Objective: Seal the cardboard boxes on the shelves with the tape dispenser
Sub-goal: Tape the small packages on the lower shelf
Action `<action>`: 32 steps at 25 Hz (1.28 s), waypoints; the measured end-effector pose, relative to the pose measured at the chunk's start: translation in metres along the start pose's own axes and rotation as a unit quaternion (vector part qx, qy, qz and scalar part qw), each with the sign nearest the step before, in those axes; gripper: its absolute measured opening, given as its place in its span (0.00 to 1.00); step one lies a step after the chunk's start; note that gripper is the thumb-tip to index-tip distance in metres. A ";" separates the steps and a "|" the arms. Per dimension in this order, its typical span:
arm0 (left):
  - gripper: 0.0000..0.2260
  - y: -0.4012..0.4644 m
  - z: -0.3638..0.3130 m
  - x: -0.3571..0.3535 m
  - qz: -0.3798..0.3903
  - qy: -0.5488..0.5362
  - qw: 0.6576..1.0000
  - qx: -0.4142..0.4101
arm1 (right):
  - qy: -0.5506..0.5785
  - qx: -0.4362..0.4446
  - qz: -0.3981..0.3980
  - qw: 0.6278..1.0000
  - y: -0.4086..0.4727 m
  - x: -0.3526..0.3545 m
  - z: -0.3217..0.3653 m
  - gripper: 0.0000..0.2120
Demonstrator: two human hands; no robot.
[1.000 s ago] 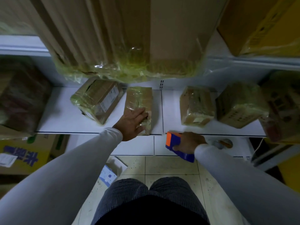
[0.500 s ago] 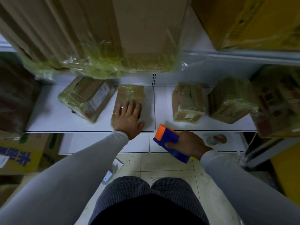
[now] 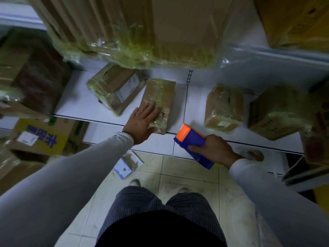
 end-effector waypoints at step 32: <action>0.34 0.012 0.179 0.119 0.022 0.003 0.998 0.063 | 0.131 -0.109 -0.024 0.985 -0.086 -0.045 0.167 0.19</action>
Point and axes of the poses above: each hand's wrist, its own y-axis towards the middle knuckle, its own x-axis out of the back of the hand, z = x × y, the point moved 8 cm from there along y, towards the middle knuckle, and after that the axes turned 14 degrees about -y, right-handed, at the moved point
